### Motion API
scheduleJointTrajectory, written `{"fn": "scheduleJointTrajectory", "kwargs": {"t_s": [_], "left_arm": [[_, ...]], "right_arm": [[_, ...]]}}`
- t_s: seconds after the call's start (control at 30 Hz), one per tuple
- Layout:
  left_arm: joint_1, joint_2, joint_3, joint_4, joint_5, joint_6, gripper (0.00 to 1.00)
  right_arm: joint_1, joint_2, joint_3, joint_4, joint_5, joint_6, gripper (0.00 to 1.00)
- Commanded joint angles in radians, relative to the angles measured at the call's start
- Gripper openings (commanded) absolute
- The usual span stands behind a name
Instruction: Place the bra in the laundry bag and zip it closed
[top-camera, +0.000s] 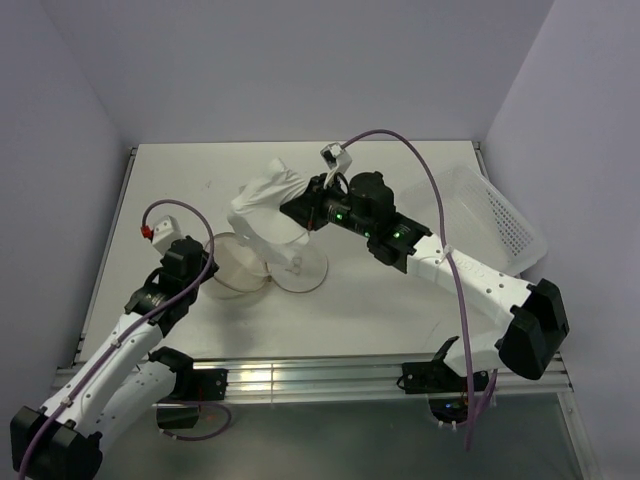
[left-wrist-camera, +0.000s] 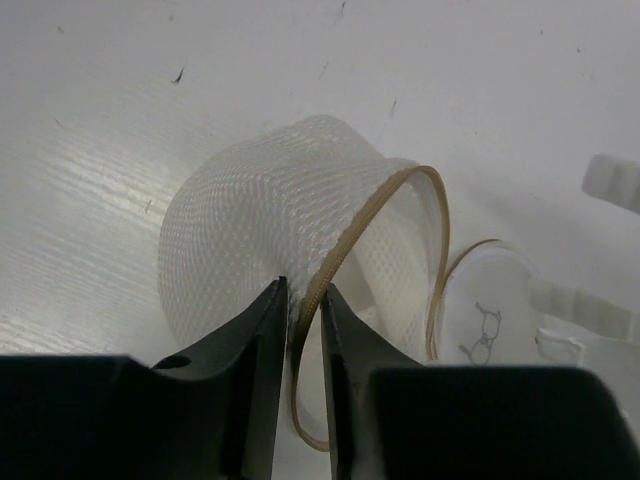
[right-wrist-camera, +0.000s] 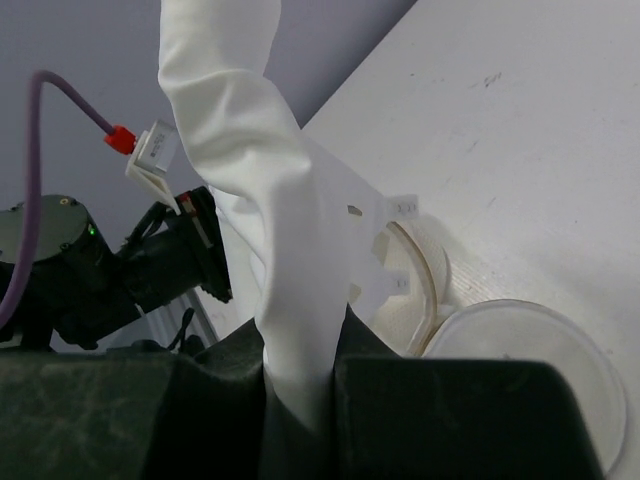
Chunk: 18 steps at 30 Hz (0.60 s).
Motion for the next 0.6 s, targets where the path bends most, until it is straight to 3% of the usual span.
{"fn": "scheduleJointTrajectory", "kwargs": {"t_s": [0.0,0.23,0.57], "left_arm": [[0.006,0.016,-0.017,0.070,0.036,-0.003,0.24],[0.008,0.010,-0.011,0.077,0.051,0.012,0.00],[0.013,0.023,-0.014,0.119,0.085,0.006,0.00]], "right_arm": [[0.010,0.000,-0.041,0.187,0.008,0.079,0.00],[0.021,0.051,-0.087,0.303,-0.018,0.124,0.00],[0.027,0.055,-0.169,0.403,-0.131,0.148,0.00]]}}
